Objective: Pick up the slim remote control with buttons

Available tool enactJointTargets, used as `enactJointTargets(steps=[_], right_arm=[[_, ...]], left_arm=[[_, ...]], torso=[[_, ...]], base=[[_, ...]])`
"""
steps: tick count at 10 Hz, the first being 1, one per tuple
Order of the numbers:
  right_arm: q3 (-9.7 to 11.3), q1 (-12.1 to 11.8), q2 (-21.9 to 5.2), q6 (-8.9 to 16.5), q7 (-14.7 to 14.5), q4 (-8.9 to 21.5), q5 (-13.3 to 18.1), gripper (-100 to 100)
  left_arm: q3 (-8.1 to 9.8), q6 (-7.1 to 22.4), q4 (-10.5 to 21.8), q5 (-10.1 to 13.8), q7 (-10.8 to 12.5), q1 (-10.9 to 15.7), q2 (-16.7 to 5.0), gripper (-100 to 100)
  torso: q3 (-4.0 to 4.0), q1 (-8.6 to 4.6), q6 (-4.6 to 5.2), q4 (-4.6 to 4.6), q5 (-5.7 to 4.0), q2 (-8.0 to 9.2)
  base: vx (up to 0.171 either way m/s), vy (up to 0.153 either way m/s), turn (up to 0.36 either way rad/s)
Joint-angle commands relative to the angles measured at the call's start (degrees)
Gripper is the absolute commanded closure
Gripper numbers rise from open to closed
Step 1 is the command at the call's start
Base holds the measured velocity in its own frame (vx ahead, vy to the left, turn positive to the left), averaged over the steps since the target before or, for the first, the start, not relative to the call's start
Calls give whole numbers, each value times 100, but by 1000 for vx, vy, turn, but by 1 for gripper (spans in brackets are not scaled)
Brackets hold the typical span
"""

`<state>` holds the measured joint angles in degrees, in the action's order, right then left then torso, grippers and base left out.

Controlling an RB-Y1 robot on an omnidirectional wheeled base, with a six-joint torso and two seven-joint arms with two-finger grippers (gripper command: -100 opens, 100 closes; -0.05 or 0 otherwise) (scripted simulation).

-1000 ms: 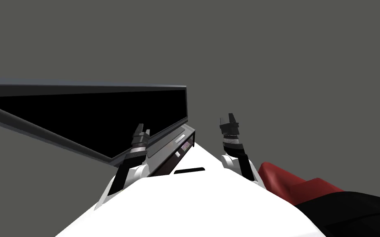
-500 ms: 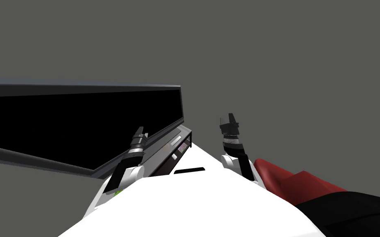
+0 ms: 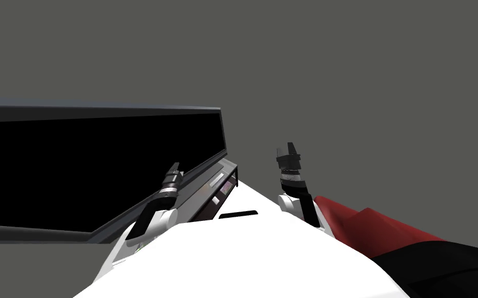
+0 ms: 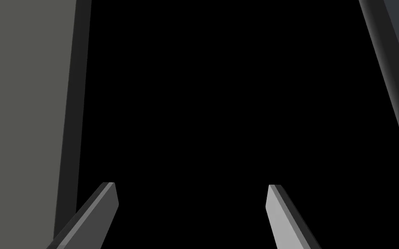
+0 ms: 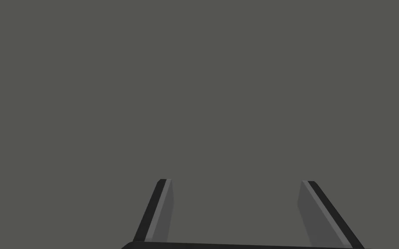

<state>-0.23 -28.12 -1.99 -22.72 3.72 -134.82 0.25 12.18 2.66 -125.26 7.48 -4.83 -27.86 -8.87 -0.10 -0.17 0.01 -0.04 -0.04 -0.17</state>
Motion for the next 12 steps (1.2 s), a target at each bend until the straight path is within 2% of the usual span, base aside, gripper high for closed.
enactJointTargets(steps=[1, 2, 3, 4, 5, 6, 7, 8, 9, 10, 11, 12], right_arm=[[0, 0, 0, 0, 0, 0, 0, 0], [0, -1, 0, 0, 0, 0, 0, 0], [0, 0, 0, 0, 0, 0, 0, 0], [-1, -1, 0, 0, 0, 0, 0, 0], [0, 0, 0, 0, 0, 0, 0, 0], [-1, -1, 0, 0, 0, 0, 0, 0], [0, 0, 0, 0, 0, 0, 0, 0], [-1, -1, 0, 0, 0, 0, 0, 0], [0, 0, 0, 0, 0, 0, 0, 0], [-1, -1, 0, 0, 0, 0, 0, 0], [0, 0, 0, 0, 0, 0, 0, 0], [-1, -1, 0, 0, 0, 0, 0, 0]], left_arm=[[77, 221, 97, 14, 26, 41, -31, -100], [230, 419, 198, 40, 73, 69, -70, -100], [230, 515, 198, 40, 73, 69, -70, -100], [387, 683, 311, 66, 126, 101, -103, -100], [387, 845, 311, 66, 126, 101, -103, -100], [549, 1020, 433, 93, 184, 135, -132, -100], [549, 1170, 433, 93, 184, 135, -132, -100], [715, 1344, 566, 120, 248, 173, -156, -100], [715, 1512, 566, 120, 248, 173, -156, -100], [883, 1766, 708, 147, 318, 214, -176, -100], [883, 1846, 708, 147, 318, 214, -176, -100], [1052, 2024, 861, 174, 392, 258, -190, -100]], torso=[[0, 0, 0, 0, 0, 0], [1, 4, -3, 0, 1, 2], [-1, 2, 0, 0, 1, -1], [1, 3, -3, 0, 0, 3], [0, -1, -1, 0, 0, 1], [1, 1, -3, 0, 0, 2], [-2, 2, 0, -1, 1, -4], [-1, 4, -4, -1, 1, 0], [-1, 1, -1, -1, 0, -2], [-1, 2, -4, -1, 1, 0], [-2, 3, -1, -1, 1, -2], [0, 5, -4, 0, 1, 1]], base=[[45, -30, -81], [52, -37, -151], [42, -30, -83], [53, -47, -151], [50, -33, -95], [67, -35, -197], [54, -24, -82], [62, -36, -173], [54, -29, -85], [62, -29, -176], [54, -20, -83], [64, -19, -166]])
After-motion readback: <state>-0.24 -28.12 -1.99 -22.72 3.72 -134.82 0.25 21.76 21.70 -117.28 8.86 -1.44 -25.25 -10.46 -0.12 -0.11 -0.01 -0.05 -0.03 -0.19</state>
